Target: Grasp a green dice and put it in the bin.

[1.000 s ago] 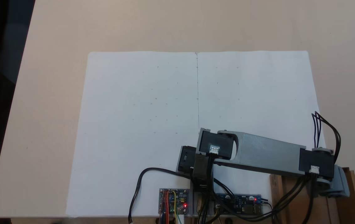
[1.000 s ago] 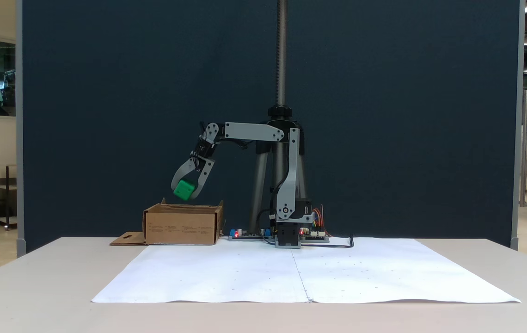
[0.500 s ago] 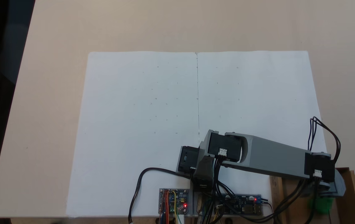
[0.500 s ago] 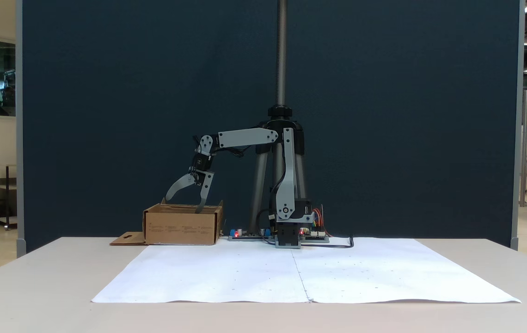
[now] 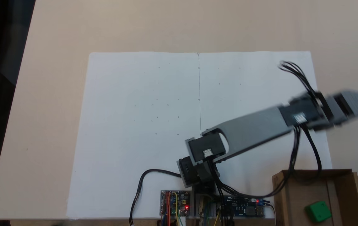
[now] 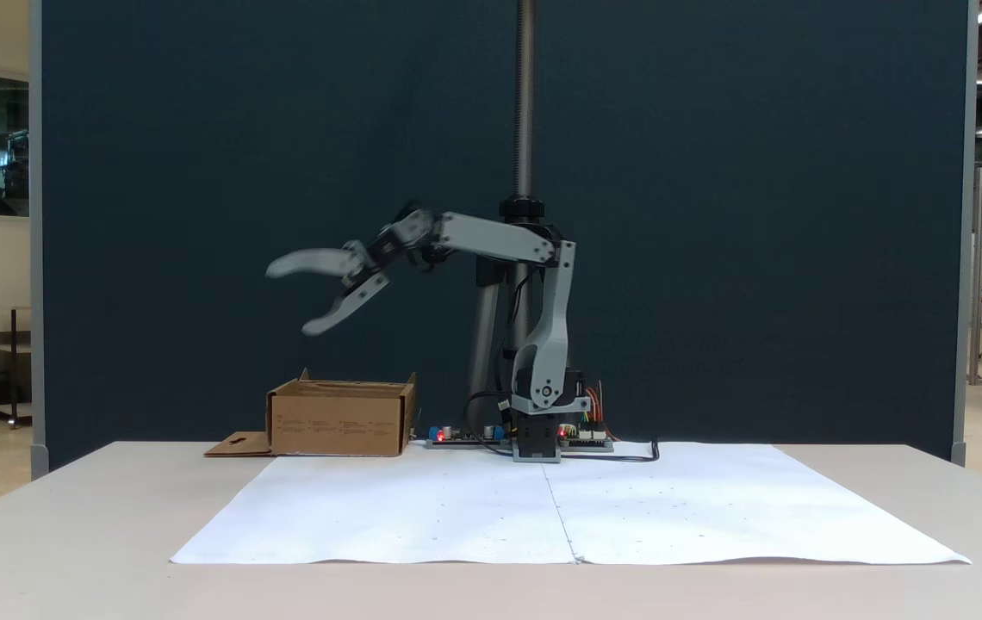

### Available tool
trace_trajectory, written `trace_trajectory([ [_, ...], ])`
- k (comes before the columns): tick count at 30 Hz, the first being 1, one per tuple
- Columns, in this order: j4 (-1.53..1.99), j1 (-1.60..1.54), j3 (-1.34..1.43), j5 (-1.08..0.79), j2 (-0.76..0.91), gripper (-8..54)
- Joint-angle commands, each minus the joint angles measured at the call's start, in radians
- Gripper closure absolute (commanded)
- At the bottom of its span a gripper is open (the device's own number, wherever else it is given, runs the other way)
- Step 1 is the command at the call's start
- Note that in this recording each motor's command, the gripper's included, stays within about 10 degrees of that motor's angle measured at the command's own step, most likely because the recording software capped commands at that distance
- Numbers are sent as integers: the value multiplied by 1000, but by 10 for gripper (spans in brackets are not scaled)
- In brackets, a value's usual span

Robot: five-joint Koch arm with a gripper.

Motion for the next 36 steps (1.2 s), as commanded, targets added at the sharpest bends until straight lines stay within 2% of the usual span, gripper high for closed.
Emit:
trace_trajectory([
  [1, -69, -100, -51, 80, 49, 29],
  [7, -106, -385, -48, 80, 51, 18],
  [11, -107, -575, 34, 95, 127, 18],
  [24, -386, -1117, 785, 97, 537, 19],
  [36, -784, -1166, 1434, 91, 652, 21],
])
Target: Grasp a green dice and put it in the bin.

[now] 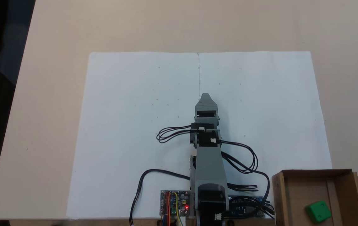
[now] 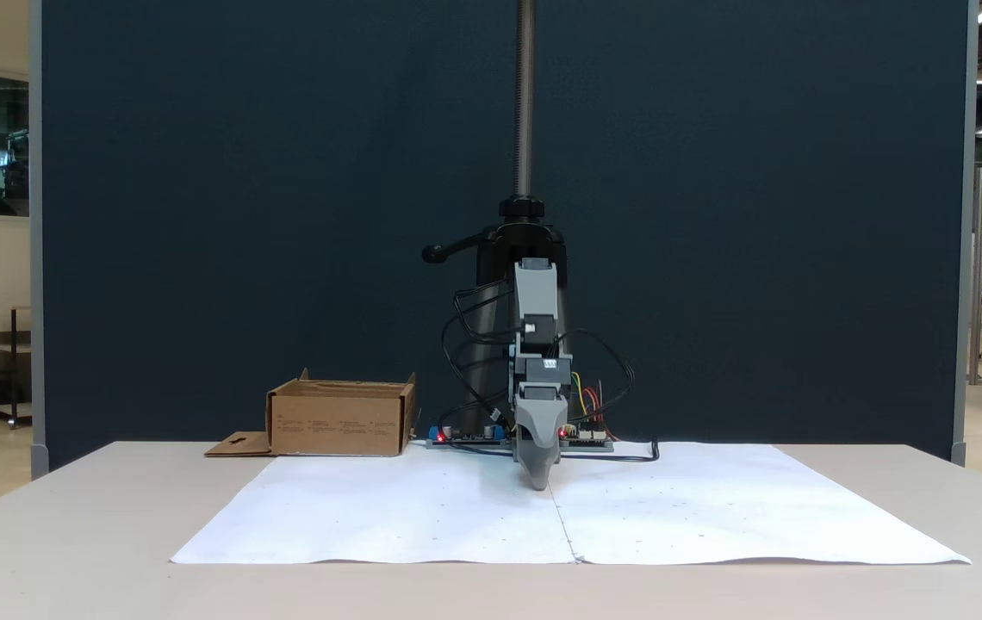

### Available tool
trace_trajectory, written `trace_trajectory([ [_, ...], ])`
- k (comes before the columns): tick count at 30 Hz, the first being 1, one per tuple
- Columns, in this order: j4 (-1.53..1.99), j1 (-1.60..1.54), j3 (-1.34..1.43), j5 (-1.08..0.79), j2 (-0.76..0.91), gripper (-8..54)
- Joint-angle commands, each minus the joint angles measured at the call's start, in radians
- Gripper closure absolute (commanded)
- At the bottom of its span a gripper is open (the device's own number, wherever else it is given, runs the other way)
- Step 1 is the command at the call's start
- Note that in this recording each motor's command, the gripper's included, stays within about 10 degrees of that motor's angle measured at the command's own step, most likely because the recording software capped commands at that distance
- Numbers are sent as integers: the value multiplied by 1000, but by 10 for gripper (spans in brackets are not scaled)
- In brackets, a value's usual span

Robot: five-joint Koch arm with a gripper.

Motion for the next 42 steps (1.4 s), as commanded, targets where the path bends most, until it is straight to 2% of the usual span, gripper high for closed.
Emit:
trace_trajectory([
  [1, -162, 6, 58, 71, 106, 21],
  [7, -472, 5, 221, 71, 107, 19],
  [32, -943, 81, 221, 69, 107, -12],
  [42, -1115, 64, 221, 74, 114, -3],
])
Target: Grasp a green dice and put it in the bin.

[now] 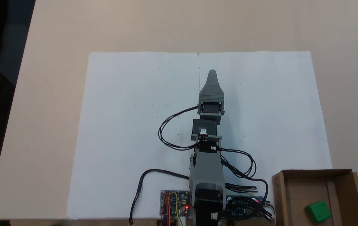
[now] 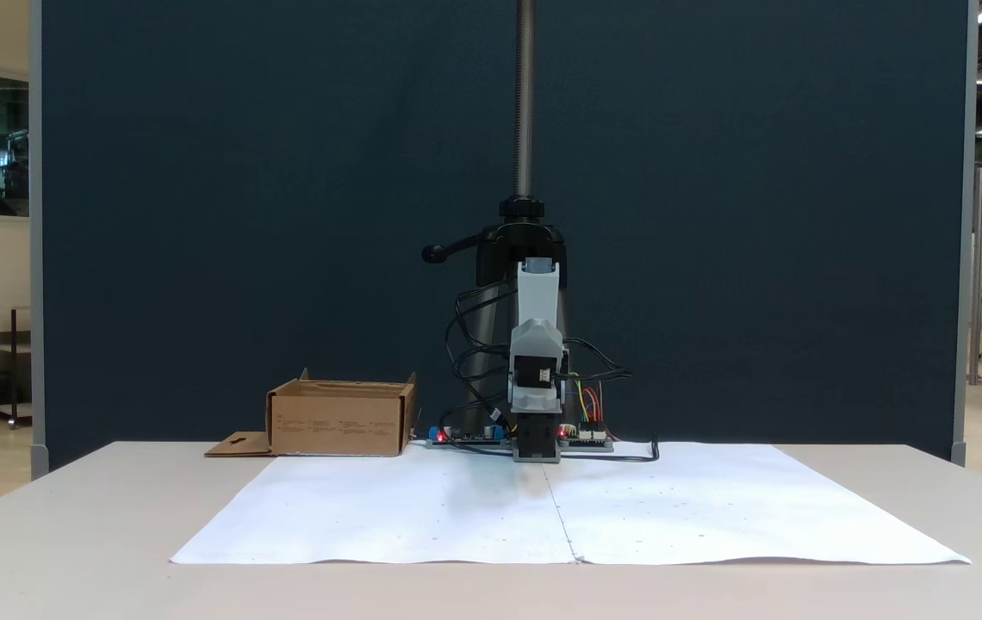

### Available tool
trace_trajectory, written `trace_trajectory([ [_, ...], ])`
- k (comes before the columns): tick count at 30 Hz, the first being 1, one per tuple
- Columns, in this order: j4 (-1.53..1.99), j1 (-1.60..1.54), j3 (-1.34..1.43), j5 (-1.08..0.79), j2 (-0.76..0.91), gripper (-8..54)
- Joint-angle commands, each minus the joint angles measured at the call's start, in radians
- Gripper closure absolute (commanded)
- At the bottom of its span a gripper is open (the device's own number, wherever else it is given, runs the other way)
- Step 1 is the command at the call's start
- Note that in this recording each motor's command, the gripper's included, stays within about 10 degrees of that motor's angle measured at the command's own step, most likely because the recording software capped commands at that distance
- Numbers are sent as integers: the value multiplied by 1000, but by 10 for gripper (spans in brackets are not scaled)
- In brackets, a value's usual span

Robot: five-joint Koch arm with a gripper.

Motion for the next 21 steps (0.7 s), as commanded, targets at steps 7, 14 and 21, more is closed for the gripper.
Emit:
trace_trajectory([
  [7, -233, -11, 74, 72, 114, -3],
  [14, -241, -37, 74, 72, 114, -3],
  [21, -244, -54, 74, 72, 112, -3],
])
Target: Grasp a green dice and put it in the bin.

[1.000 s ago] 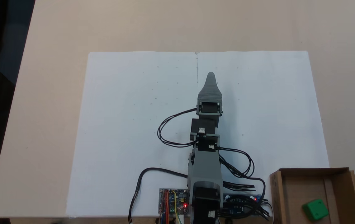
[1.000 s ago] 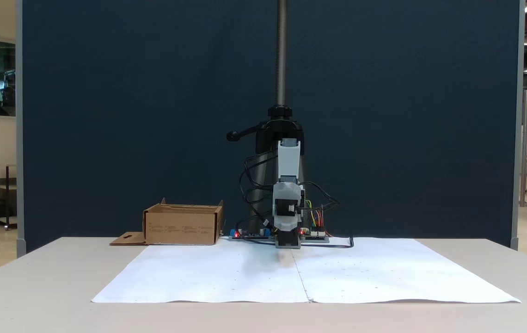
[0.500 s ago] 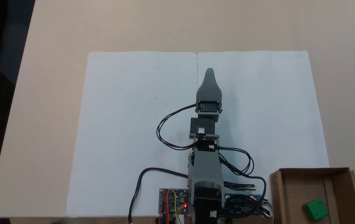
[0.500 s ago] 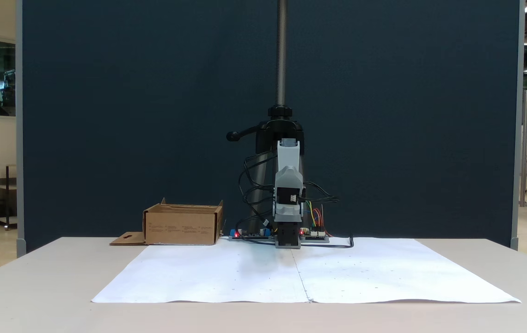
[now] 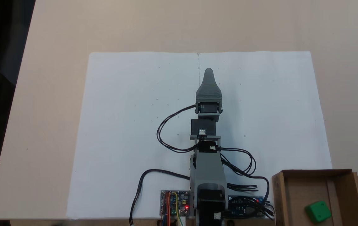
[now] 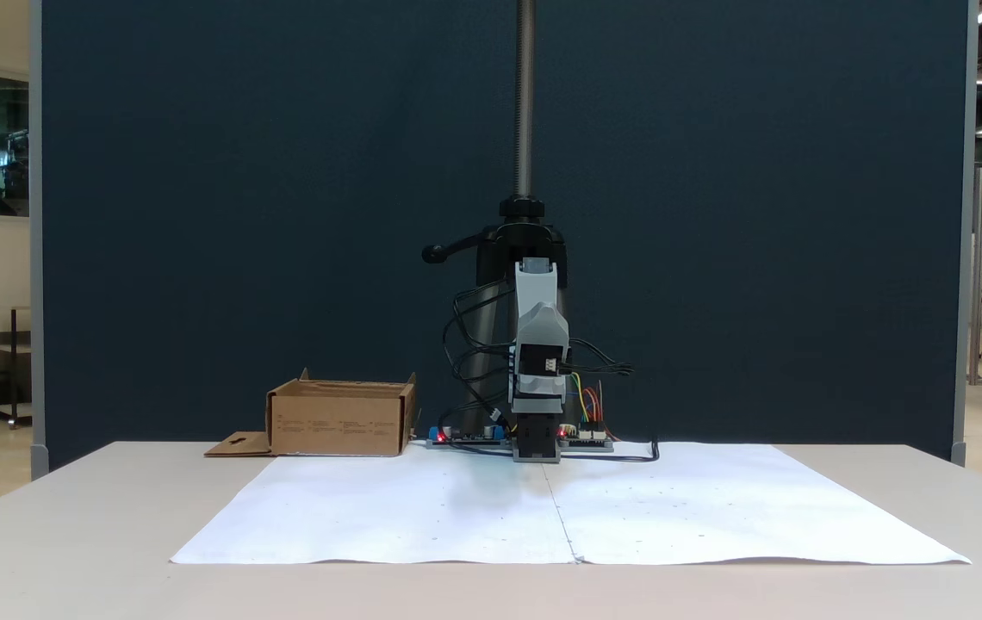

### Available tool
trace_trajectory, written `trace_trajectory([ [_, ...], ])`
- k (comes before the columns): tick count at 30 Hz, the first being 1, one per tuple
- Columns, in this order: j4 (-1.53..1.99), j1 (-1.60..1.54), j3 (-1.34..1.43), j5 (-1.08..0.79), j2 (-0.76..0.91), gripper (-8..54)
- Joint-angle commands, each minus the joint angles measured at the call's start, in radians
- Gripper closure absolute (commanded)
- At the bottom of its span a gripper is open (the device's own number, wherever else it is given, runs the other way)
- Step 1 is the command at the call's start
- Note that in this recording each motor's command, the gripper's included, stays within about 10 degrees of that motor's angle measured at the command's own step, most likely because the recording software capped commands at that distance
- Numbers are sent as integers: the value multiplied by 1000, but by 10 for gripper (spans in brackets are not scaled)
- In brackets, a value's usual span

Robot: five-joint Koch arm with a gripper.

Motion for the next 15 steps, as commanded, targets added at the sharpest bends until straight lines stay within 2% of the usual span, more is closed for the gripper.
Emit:
trace_trajectory([
  [1, -155, -8, 74, 72, 114, -3],
  [15, -164, -8, 74, 72, 114, -3],
])
